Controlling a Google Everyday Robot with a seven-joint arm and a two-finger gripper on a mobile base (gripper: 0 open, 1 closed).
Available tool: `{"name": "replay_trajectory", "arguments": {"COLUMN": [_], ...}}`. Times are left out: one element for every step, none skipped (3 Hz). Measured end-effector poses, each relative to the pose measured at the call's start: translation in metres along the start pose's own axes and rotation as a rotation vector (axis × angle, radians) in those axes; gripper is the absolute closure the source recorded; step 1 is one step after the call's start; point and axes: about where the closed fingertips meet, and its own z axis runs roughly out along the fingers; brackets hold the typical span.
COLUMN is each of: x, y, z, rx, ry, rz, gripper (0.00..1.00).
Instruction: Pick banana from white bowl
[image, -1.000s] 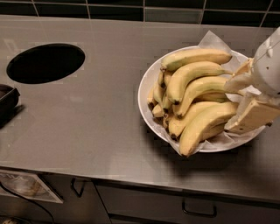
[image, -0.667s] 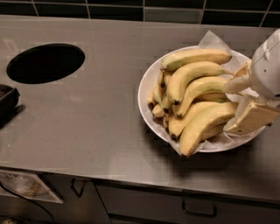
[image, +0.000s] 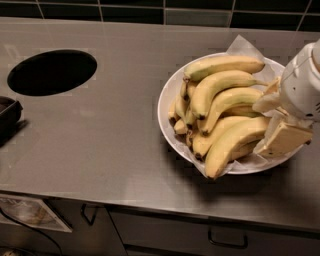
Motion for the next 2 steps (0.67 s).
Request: {"name": "replay_trajectory", "arguments": {"x": [0.0022,0.0066], "y": [-0.0007,-0.0035], "z": [0.0091,0.0186], "rx": [-0.002,-0.005], "ry": [0.018,0.015], "rz": [0.004,0.017], "gripper": [0.40,0.49]}}
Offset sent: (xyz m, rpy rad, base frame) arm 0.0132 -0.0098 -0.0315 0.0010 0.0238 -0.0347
